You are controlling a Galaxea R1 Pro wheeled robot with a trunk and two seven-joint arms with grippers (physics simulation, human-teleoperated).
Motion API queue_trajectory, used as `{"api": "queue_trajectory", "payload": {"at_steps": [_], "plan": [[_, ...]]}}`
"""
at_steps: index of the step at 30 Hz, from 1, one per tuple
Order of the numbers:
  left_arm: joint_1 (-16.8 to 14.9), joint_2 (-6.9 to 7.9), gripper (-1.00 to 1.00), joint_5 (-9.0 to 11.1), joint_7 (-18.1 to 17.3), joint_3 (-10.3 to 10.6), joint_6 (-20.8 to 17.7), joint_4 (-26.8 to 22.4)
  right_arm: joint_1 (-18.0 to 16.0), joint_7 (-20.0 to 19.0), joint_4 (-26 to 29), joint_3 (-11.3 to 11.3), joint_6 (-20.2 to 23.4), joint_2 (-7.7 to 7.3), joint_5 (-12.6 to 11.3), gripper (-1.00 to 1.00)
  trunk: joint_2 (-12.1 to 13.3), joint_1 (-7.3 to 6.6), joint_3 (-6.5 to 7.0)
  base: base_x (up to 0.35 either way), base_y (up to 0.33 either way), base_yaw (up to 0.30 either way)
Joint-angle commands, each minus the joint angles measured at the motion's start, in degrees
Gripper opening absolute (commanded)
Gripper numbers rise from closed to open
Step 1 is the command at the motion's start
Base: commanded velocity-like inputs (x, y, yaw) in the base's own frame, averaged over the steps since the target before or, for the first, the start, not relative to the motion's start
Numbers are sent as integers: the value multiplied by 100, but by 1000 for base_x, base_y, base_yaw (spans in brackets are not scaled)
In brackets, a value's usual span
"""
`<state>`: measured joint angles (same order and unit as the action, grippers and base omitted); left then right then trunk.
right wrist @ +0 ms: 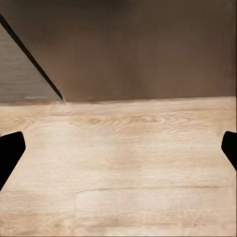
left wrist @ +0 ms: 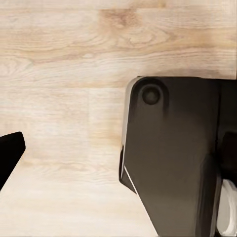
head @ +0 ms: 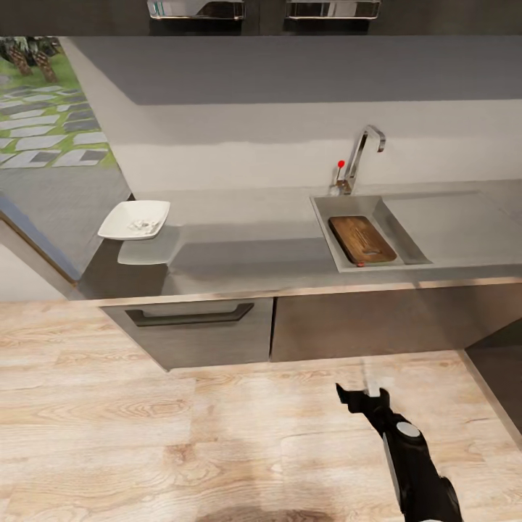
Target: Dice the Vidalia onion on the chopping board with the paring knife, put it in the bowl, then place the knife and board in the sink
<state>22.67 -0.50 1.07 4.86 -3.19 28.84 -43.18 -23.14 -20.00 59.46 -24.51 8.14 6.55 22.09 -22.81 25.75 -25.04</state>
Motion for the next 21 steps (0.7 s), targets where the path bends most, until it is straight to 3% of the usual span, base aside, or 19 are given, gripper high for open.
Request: {"api": "queue_trajectory", "payload": {"at_steps": [1,2,3,5,6,7,9,10,14,18,21], "plan": [[-5,-3,100,12,7,-6,0,-54,3,114,-509,-216,-370,-41,126,100,-11,3,-7,0,0,0],[-64,-3,100,17,12,-6,-6,-94,13,441,-1571,-444,-1216,-190,323,100,-11,3,-7,0,0,0],[-85,-3,100,19,12,-6,-7,-93,15,521,-1854,-477,-1436,-239,358,100,-11,3,-7,0,0,0],[-188,-3,100,27,14,-3,-9,-39,18,845,-3023,-553,-2298,-478,442,100,-11,3,-7,0,0,0],[-268,-3,100,30,14,-5,-10,101,21,1095,-3883,-575,-2915,-668,473,100,-11,3,-7,0,0,0],[-295,-3,100,31,15,-5,-10,159,21,1177,-4149,-580,-3111,-722,480,100,-11,3,-7,0,0,0],[-431,6,100,33,15,0,-4,435,35,1670,-5425,-582,-4142,-917,497,100,-11,3,-7,0,0,0],[-446,9,100,33,15,-2,-2,466,85,1789,-5574,-582,-4281,-937,497,100,-11,3,-7,0,0,0],[-471,14,100,26,15,2,20,523,1084,2078,-5818,-585,-4676,-968,496,100,-11,3,-7,0,0,0],[-473,14,100,28,15,-3,12,588,1285,2280,-5822,-620,-4711,-1017,454,100,-11,3,-7,0,0,0],[-474,13,100,26,15,-4,10,648,1321,2553,-5795,-708,-4722,-1055,270,100,-11,3,-7,0,0,0]]}}
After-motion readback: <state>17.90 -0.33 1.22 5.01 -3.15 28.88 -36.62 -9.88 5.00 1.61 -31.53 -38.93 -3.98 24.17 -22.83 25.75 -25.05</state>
